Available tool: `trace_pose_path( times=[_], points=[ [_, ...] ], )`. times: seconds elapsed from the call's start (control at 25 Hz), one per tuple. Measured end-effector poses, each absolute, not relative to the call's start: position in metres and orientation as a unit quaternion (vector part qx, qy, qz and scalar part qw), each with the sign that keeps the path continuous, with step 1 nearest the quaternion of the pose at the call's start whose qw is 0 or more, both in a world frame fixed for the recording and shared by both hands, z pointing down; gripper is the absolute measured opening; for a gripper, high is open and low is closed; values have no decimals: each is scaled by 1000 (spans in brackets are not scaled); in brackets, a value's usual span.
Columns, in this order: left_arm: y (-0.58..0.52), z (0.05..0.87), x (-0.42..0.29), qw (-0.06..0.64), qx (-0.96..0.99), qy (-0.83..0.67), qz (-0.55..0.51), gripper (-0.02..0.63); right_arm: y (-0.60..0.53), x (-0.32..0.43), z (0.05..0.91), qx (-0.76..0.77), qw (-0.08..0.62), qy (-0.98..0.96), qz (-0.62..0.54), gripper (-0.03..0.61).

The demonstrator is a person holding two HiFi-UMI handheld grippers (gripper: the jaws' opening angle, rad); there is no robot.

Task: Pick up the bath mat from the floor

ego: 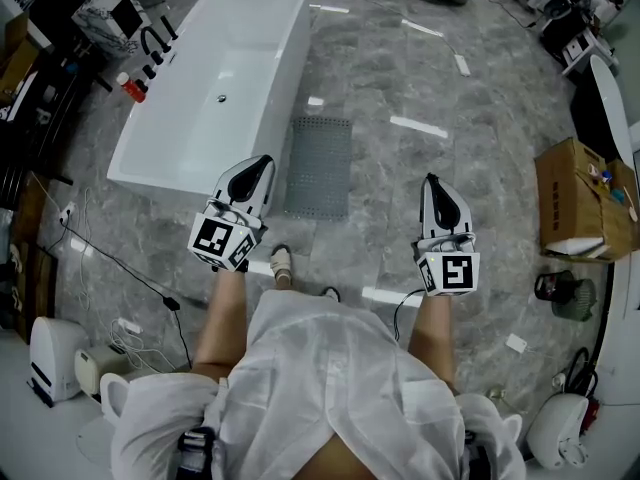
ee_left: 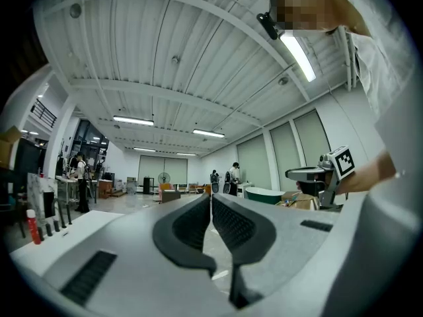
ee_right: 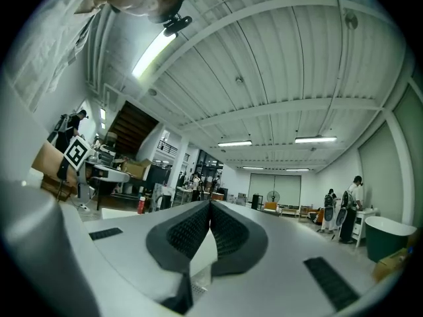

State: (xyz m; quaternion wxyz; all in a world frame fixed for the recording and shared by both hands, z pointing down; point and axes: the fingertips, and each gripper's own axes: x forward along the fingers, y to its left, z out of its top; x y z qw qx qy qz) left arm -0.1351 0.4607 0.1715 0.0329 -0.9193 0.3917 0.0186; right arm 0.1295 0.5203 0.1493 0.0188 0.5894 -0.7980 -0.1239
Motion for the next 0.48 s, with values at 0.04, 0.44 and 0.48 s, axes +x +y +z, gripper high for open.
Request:
trace_pose_path(
  times=[0.04,0.44,0.48],
  points=[
    [461,172,-134,32,-920,391,18,18,520,130,150,588,18,-799,-124,26],
    [453,180,-127,23,-920,391,15,18,512,129,168,579,50,-803,-130,29],
    [452,180,-127,23,-920,391,15,18,511,129,170,578,51,-804,-129,29]
  ],
)
